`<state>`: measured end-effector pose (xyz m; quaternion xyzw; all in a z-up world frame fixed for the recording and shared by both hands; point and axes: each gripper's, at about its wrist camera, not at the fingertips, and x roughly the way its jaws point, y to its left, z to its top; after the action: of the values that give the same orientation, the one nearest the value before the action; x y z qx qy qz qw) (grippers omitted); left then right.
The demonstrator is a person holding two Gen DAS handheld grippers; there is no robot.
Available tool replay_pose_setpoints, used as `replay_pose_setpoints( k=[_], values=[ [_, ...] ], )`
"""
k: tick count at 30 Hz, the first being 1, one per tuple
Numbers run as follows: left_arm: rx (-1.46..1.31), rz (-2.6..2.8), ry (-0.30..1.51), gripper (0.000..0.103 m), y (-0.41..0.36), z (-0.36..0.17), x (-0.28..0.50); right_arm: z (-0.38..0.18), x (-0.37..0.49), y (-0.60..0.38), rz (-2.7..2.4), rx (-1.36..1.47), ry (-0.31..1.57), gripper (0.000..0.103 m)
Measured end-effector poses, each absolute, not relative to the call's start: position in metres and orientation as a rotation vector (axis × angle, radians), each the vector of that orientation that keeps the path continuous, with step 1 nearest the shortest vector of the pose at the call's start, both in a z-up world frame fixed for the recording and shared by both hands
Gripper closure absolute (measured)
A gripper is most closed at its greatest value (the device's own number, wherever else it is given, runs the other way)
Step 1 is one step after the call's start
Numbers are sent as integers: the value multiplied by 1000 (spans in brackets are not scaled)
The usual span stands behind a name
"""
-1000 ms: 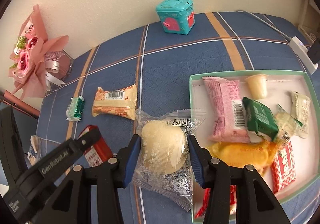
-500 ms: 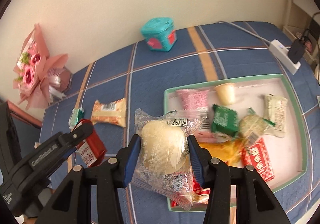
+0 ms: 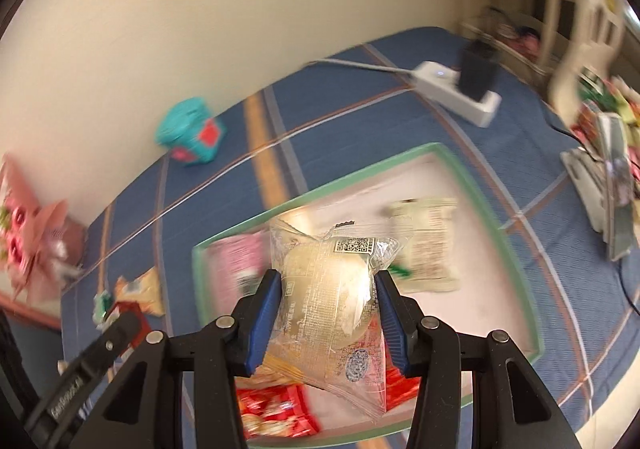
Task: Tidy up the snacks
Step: 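Carry the bun with the right tool while the left tool carries the red packet over the tray, then open the right tool to drop the bun while the left tool releases the red packet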
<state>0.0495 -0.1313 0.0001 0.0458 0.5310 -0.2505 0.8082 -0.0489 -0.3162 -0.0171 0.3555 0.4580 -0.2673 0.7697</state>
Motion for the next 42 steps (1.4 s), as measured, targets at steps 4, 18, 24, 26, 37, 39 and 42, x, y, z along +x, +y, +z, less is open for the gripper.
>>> replay_pose_setpoints(
  k=[4, 18, 24, 26, 37, 39, 42],
  values=[
    [175, -575, 1111, 56, -158, -6, 40, -25, -62, -342, -617, 824, 983, 53],
    [253, -634, 1136, 57, -203, -49, 43, -64, -55, -355, -626, 867, 1052, 52],
    [287, -656, 1168, 57, -215, -61, 32, -72, -57, -358, -656, 854, 1070, 52],
    [300, -654, 1166, 57, -217, -63, 29, -73, -58, -358, -666, 847, 1077, 52],
    [285, -647, 1189, 48, -215, -67, 29, -82, -62, -361, -688, 851, 1123, 36],
    [260, -655, 1203, 41, -214, -65, 30, -82, -63, -361, -694, 846, 1123, 30],
    [252, -651, 1209, 35, -214, -60, 30, -77, -65, -362, -700, 835, 1102, 18]
  ],
)
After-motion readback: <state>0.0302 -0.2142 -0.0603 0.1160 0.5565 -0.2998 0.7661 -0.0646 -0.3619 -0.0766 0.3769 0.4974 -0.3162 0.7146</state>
